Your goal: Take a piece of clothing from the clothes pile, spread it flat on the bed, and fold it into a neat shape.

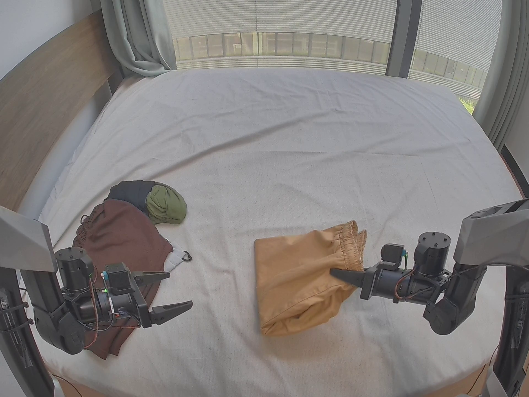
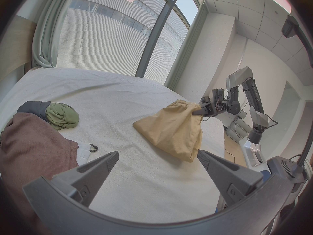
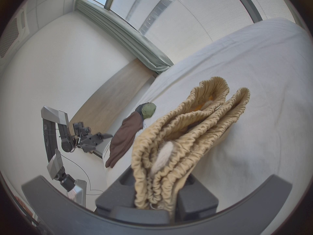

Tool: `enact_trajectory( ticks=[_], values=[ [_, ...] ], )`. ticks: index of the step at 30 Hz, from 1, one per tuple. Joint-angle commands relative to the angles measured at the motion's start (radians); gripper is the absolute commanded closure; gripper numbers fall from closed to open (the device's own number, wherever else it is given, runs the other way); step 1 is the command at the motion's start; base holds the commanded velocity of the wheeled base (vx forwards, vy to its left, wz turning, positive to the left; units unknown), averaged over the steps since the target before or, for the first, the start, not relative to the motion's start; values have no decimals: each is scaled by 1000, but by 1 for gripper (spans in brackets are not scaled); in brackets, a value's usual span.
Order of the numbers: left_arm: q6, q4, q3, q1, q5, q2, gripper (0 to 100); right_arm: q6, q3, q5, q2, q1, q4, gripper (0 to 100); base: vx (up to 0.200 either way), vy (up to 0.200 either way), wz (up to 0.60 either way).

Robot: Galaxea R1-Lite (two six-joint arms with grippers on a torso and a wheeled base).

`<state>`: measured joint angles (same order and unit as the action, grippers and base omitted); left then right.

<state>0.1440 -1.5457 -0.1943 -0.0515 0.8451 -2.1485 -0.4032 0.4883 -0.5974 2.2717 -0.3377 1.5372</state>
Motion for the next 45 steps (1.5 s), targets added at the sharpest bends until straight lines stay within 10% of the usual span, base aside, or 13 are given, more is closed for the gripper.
enact_trajectory(
  ticks=[1, 45],
  values=[
    [0, -1, 3, -8, 0, -2, 0, -9, 29, 4, -37, -9, 1, 100, 0, 0, 0],
    [0, -1, 15, -16, 0, -13, 0, -112, 702, 8, -23, -40, -419, 100, 0, 0, 0]
  ],
)
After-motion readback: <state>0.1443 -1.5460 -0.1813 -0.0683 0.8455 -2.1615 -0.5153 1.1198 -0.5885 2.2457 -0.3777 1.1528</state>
